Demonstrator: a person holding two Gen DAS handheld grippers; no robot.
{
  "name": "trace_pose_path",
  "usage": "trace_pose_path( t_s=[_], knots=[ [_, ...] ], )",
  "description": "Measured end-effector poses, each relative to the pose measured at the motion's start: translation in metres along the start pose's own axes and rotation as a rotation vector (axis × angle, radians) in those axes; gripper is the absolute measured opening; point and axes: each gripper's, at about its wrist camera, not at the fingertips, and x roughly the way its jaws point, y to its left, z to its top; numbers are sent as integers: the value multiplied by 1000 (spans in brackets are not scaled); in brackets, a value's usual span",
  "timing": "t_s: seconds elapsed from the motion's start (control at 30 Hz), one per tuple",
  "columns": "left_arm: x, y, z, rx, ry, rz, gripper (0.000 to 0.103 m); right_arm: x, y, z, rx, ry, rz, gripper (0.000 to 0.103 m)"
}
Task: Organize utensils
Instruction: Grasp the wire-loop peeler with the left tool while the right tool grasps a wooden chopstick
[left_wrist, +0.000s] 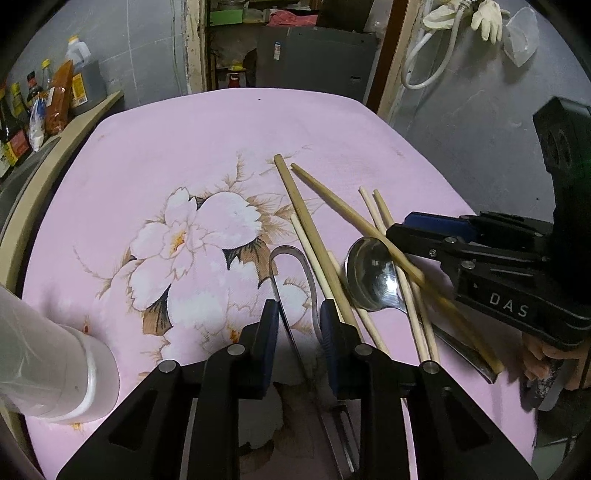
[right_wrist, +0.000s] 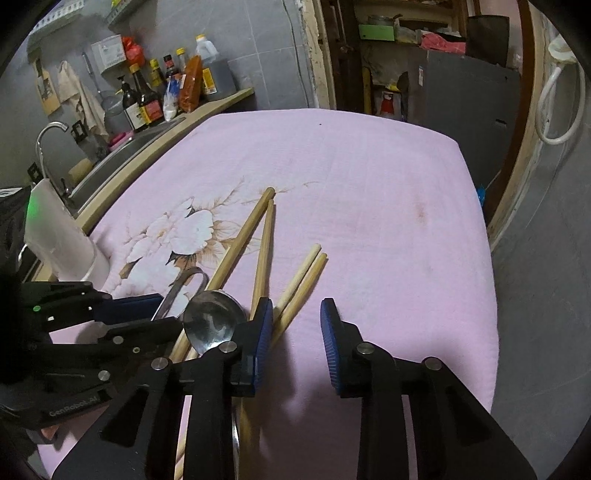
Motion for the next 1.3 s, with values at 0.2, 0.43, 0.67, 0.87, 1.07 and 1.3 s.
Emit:
trace_pose_path(
  t_s=[0.2,0.43,0.67,0.87,1.07,1.3],
  knots=[
    [-12,13,-9,-32,-14,-6,17,-4,5,-2,15,9,-6,16],
    [-19,13,-17,-25,-30,6,17,-14,20,-3,-52,-34,-37,15],
    [-25,19,-19,-40,-32,-8,17,0,25,3,-65,3,-26,14],
    [-25,20,-16,-36,-16,-8,17,6,28,15,-65,12,-34,14],
    [-22,19,-12,-26,-2,0,18,16,17,30,-21,35,-56,14],
    [-15,11,-5,-4,28,19,18,32,4,44,19,79,-39,14]
  ],
)
